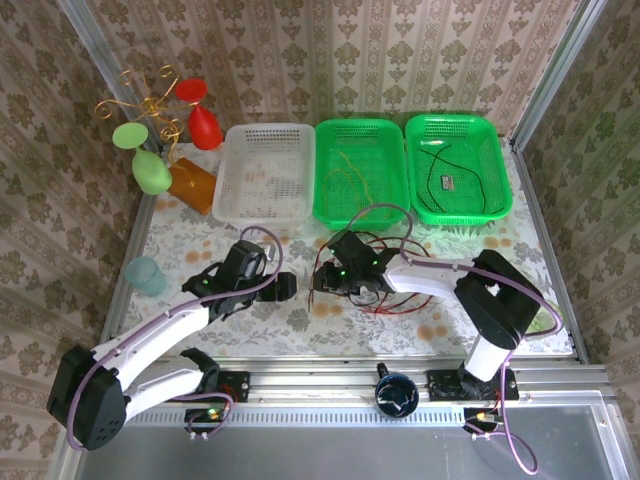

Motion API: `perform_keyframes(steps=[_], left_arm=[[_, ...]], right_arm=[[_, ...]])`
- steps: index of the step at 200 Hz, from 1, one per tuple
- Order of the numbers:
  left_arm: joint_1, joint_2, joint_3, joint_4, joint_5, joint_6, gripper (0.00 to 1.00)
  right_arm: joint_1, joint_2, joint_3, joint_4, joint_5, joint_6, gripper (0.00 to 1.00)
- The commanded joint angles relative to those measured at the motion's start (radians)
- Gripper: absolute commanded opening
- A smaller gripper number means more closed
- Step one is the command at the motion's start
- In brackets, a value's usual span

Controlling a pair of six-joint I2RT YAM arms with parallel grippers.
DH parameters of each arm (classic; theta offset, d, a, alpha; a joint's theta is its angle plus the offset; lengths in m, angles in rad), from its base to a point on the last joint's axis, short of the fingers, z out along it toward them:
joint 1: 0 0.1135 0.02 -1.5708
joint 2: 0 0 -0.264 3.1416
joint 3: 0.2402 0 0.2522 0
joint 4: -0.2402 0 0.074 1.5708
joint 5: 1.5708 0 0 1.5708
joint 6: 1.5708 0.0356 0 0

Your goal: Untangle the cables

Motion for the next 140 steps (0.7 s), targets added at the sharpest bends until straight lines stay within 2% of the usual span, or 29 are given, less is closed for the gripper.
perform_keyframes(steps=[1, 140], left_arm=[[0.008, -0.007, -0.017, -0.003, 0.016, -0.027, 0.78], [0.009, -0.006, -0.009, -0.008, 0.022, -0.021, 0.78]], right_arm=[[0.009, 0.038, 0.026, 0.024, -0.028, 0.016, 0.30], [0.029, 0.145, 0.060, 0.069, -0.068, 0.025, 0.30]])
